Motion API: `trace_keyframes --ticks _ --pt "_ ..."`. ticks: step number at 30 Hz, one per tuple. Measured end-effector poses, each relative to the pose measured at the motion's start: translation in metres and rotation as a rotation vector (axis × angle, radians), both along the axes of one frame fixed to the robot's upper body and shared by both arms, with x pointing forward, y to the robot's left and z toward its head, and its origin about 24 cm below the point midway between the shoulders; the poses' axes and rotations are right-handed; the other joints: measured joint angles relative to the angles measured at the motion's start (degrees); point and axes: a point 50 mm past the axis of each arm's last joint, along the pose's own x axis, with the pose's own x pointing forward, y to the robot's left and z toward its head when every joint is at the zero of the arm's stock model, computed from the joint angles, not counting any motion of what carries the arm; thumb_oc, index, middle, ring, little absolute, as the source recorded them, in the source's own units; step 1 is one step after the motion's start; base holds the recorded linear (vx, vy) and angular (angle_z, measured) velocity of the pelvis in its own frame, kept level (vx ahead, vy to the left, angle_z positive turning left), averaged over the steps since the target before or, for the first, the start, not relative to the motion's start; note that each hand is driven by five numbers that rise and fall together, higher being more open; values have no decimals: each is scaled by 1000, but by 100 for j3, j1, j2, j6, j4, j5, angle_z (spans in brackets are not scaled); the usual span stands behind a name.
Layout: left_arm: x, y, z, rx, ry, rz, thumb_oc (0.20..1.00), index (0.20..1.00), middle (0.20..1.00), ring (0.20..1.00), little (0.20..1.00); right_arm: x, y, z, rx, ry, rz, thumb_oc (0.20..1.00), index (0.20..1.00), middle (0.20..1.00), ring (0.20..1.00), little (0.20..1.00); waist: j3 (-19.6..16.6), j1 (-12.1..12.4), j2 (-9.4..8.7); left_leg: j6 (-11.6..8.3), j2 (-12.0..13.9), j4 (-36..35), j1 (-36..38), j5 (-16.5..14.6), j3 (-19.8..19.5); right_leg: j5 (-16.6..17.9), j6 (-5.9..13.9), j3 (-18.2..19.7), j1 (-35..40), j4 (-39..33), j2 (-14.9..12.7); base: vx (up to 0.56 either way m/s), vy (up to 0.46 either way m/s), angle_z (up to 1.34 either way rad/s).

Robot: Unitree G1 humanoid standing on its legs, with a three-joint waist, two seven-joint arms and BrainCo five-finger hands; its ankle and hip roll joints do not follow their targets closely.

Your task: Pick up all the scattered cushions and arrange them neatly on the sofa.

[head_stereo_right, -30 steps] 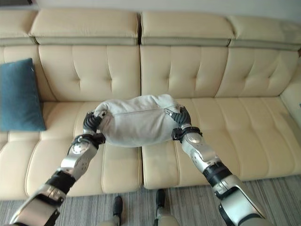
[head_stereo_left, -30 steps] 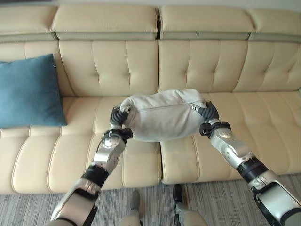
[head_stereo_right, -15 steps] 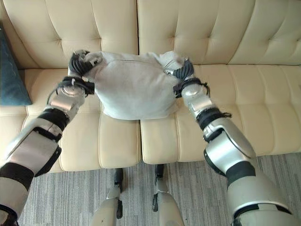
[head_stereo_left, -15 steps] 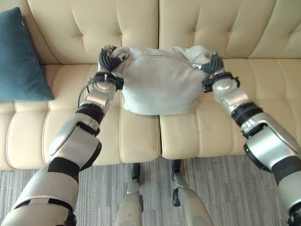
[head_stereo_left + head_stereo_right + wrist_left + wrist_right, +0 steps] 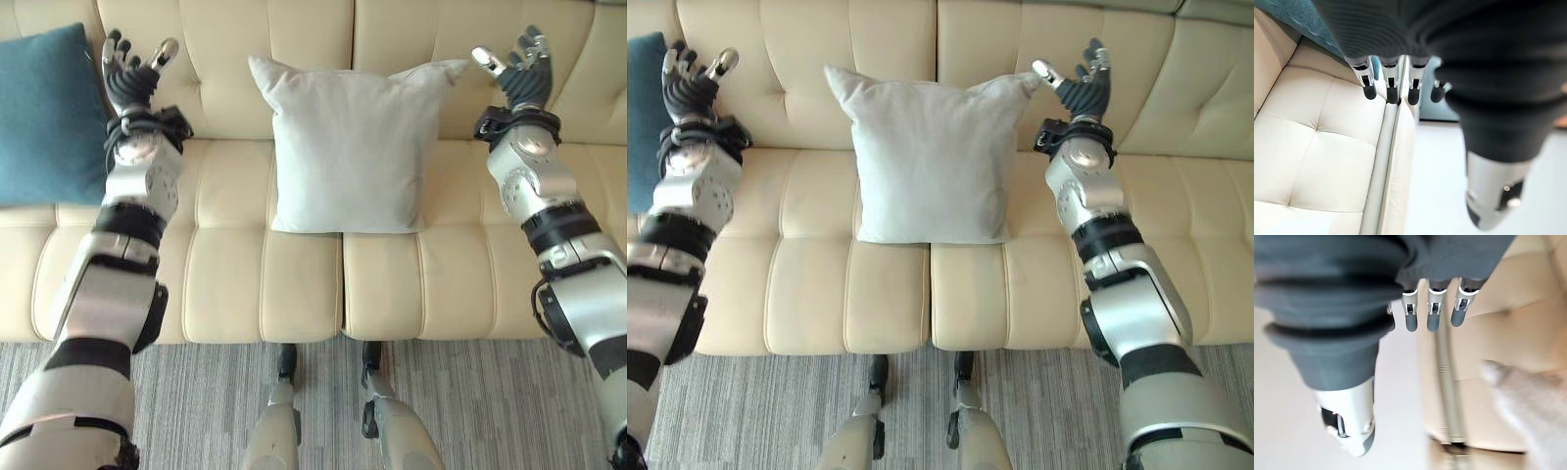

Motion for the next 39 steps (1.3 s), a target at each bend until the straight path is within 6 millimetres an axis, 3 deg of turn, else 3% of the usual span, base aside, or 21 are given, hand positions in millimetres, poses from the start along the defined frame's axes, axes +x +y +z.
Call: trace_keyframes --ticks 3,5,6,7,8,9,10,11,12,15,19,26,34,36,37,38,39 --pt "-20 23 -53 -37 103 55 1000 1000 1000 1000 1000 -14 -26 -37 43 35 -62 1000 1000 1000 1000 1000 -4 3 -5 -10 3 -1 105 -20 5 -30 4 22 106 0 6 76 12 -1" --pt "-47 16 -82 -70 63 -7 1000 1000 1000 1000 1000 -39 -32 -65 -9 28 -45 1000 1000 1000 1000 1000 -7 12 0 -28 8 -2 233 -75 3 -47 20 23 228 -1 5 85 12 -1" --pt "-60 11 -112 -99 118 -25 1000 1000 1000 1000 1000 -50 -36 -91 -71 101 -58 1000 1000 1000 1000 1000 -11 41 4 -17 7 -3 392 -86 6 -89 14 29 389 -3 1 67 12 -1" --pt "-65 10 -127 -111 166 -25 1000 1000 1000 1000 1000 -52 -37 -103 -86 148 -64 1000 1000 1000 1000 1000 -21 43 5 -27 6 -3 431 -110 6 -107 23 28 430 -2 6 82 21 -5" --pt "-84 4 -142 -138 154 -43 1000 1000 1000 1000 1000 -67 -36 -121 -130 172 -68 1000 1000 1000 1000 1000 -100 19 -6 -30 8 -5 474 -184 11 -221 81 43 462 -3 -3 32 23 -1" --pt "-105 -3 -167 -113 214 -63 1000 1000 1000 1000 1000 -84 -37 -146 -175 229 -75 1000 1000 1000 1000 1000 -140 17 15 -2 10 -5 626 -199 11 -205 43 35 623 -4 3 27 37 -4" --pt "-111 -5 -178 -113 255 -63 1000 1000 1000 1000 1000 -88 -37 -157 -188 275 -75 1000 1000 1000 1000 1000 -163 17 21 -6 12 -18 686 -233 14 -227 49 43 677 -15 5 9 48 -4" --pt "-128 -4 -204 -105 359 -59 1000 1000 1000 1000 1000 -99 -39 -184 -242 390 -73 1000 1000 1000 1000 1000 -295 15 47 -4 12 -40 727 -280 30 -299 95 45 708 -25 -6 -7 47 -5" --pt "-132 -5 -208 -94 376 -63 1000 1000 1000 1000 1000 -103 -39 -192 -261 417 -70 1000 1000 1000 1000 1000 -342 14 55 33 19 -41 751 -309 32 -345 46 45 735 -35 -8 -13 44 -3" --pt "-173 -10 -251 -81 556 -80 1000 1000 1000 1000 1000 -138 -37 -259 -205 670 -38 1000 1000 1000 1000 1000 -601 10 97 29 31 -41 961 -326 81 -363 113 50 923 -37 -1 -25 20 -4" --pt "-204 -30 -282 -85 704 -172 1000 1000 1000 1000 1000 -169 -17 -311 -166 887 76 1000 1000 1000 1000 1000 -763 14 172 46 45 -42 1142 -328 137 -357 132 61 1079 -37 -3 -62 45 -6" --pt "-219 -71 -310 -92 846 -345 1000 1000 1000 1000 1000 -178 14 -335 -170 983 231 1000 1000 1000 1000 1000 -997 13 118 74 31 -42 1279 -353 140 -398 84 69 1206 -37 -8 -56 60 -1" --pt "-215 -74 -305 88 884 -454 1000 1000 1000 1000 1000 -190 13 -343 -173 1029 233 1000 1000 1000 1000 1000 -1065 -13 -153 83 -55 -32 1335 -333 237 -400 108 134 1106 62 -102 -122 38 -8" --pt "-212 -72 -304 98 881 -451 1000 1000 1000 1000 1000 -190 14 -344 -181 1041 234 1000 1000 1000 1000 1000 -1017 -19 -195 121 -48 -5 1260 -308 344 -547 309 201 1000 16 -126 -211 -2 -39" --pt "-207 -74 -301 104 865 -453 1000 1000 1000 1000 1000 -187 13 -344 -192 1043 224 1000 1000 1000 1000 1000 -942 47 -83 223 104 -42 1169 -249 463 -744 582 140 952 45 -83 -102 17 -31" --pt "-204 -73 -299 107 859 -448 1000 1000 1000 1000 1000 -186 13 -343 -192 1042 222 1000 1000 1000 1000 1000 -866 6 -51 223 145 -43 1129 -247 447 -681 522 20 913 204 -92 -191 -12 -19" --pt "-204 -72 -299 107 858 -445 1000 1000 1000 1000 1000 -188 12 -344 -187 1047 217 1000 1000 1000 1000 1000 -802 -24 42 351 196 -40 1068 -138 485 -859 484 17 858 689 -96 -141 -70 13"
